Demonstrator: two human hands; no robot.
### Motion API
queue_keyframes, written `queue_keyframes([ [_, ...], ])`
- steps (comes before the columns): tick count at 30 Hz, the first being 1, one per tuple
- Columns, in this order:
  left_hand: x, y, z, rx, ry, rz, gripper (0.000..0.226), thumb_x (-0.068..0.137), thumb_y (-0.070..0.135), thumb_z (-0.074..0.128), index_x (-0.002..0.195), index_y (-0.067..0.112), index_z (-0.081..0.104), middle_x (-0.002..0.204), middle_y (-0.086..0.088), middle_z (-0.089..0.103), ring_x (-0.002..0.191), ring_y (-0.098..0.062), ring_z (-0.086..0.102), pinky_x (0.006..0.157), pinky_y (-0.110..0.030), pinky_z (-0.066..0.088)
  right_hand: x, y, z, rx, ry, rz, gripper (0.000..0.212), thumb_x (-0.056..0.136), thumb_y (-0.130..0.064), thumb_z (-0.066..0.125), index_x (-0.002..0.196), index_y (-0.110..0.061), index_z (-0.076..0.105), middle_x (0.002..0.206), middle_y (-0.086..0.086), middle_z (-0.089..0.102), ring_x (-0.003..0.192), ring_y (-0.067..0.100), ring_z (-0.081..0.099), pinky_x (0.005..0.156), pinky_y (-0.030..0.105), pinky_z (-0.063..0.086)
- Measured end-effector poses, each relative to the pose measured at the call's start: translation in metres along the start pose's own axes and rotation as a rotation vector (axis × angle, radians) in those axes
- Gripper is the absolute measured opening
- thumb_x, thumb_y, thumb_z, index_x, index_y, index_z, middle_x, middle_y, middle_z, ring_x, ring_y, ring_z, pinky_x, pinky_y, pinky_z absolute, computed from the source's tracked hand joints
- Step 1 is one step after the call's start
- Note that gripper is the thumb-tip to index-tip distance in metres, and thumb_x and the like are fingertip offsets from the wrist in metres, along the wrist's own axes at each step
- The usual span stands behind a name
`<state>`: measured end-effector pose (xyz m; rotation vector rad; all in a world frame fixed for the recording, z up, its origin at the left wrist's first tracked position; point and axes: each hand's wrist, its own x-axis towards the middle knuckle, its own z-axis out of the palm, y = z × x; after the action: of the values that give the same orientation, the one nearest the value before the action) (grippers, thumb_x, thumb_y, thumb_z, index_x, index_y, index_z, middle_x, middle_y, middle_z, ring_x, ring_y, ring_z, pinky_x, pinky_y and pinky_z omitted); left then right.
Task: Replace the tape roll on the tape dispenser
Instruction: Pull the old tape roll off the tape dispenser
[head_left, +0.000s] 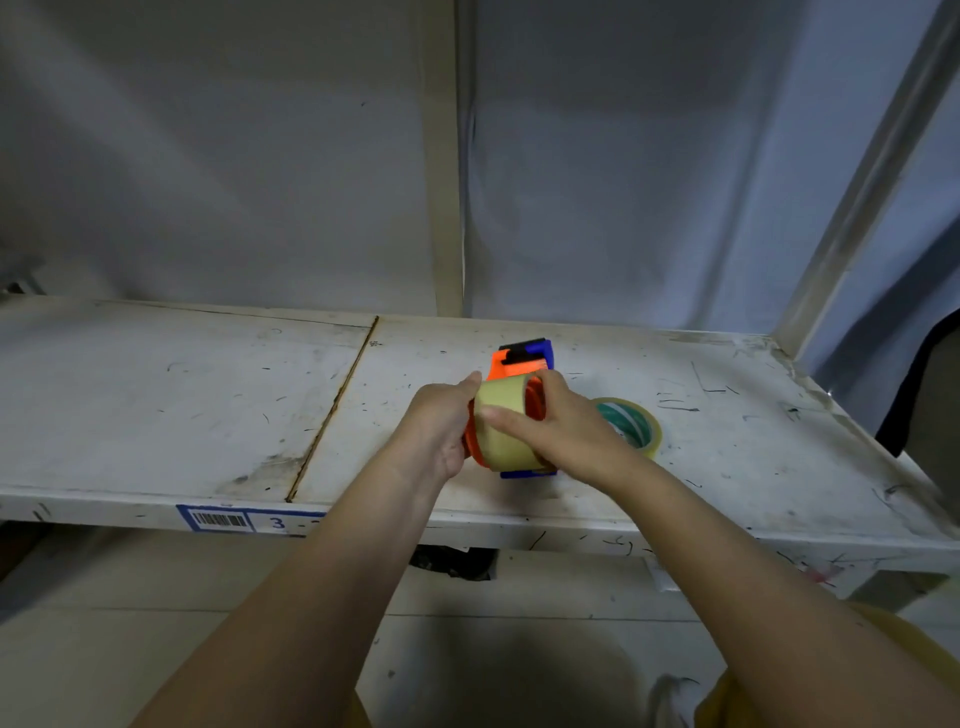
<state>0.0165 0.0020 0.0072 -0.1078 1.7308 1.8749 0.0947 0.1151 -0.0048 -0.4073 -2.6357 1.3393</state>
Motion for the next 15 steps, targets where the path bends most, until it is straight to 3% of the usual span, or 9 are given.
queue_keyframes([
  [2, -0.001, -0.005, 0.003, 0.018, 0.026, 0.032, 0.026, 0.098, 0.024, 0.050, 0.082, 0.008, 0.061, 0.080, -0.011, 0.065, 0.070, -0.024, 0.064, 0.076, -0.042, 0.056, 0.001, 0.001, -0.004, 0.083, -0.005, 0.044, 0.076, 0.069, -0.060, 0.068, 0.129, -0.023, 0.041, 0.119, -0.002, 0.057, 0.106, 0.016, 0.057, 0.084, 0.033, 0.053],
  [5, -0.005, -0.005, 0.007, 0.042, 0.053, 0.065, 0.025, 0.098, 0.023, 0.050, 0.076, 0.015, 0.057, 0.077, -0.006, 0.063, 0.069, -0.020, 0.062, 0.071, -0.035, 0.055, 0.001, 0.003, -0.003, 0.057, 0.062, -0.045, 0.068, 0.067, -0.051, 0.074, 0.123, -0.026, 0.044, 0.116, -0.003, 0.057, 0.106, 0.016, 0.056, 0.086, 0.036, 0.052],
  [9, 0.003, -0.003, 0.003, 0.047, 0.084, 0.071, 0.009, 0.096, 0.016, 0.052, 0.095, 0.010, 0.059, 0.082, -0.006, 0.061, 0.091, -0.030, 0.064, 0.088, -0.045, 0.055, -0.005, 0.006, -0.003, -0.062, 0.082, -0.192, 0.069, 0.064, -0.045, 0.078, 0.121, -0.029, 0.042, 0.119, -0.004, 0.050, 0.105, 0.015, 0.052, 0.084, 0.032, 0.048],
  [12, 0.015, -0.006, -0.010, 0.061, 0.122, 0.041, 0.019, 0.096, 0.017, 0.053, 0.084, 0.003, 0.059, 0.094, -0.018, 0.064, 0.100, -0.038, 0.064, 0.094, -0.055, 0.051, -0.007, 0.006, -0.005, -0.253, 0.011, -0.330, 0.086, 0.063, -0.046, 0.080, 0.134, -0.029, 0.033, 0.129, -0.007, 0.040, 0.113, 0.013, 0.045, 0.089, 0.030, 0.046],
  [15, 0.026, -0.009, -0.014, 0.091, 0.158, 0.033, 0.019, 0.095, 0.020, 0.052, 0.103, 0.004, 0.061, 0.105, -0.018, 0.063, 0.104, -0.038, 0.062, 0.096, -0.054, 0.050, -0.007, 0.007, -0.004, -0.318, 0.006, -0.396, 0.090, 0.063, -0.049, 0.079, 0.137, -0.027, 0.032, 0.133, -0.007, 0.038, 0.116, 0.012, 0.043, 0.094, 0.032, 0.047],
])
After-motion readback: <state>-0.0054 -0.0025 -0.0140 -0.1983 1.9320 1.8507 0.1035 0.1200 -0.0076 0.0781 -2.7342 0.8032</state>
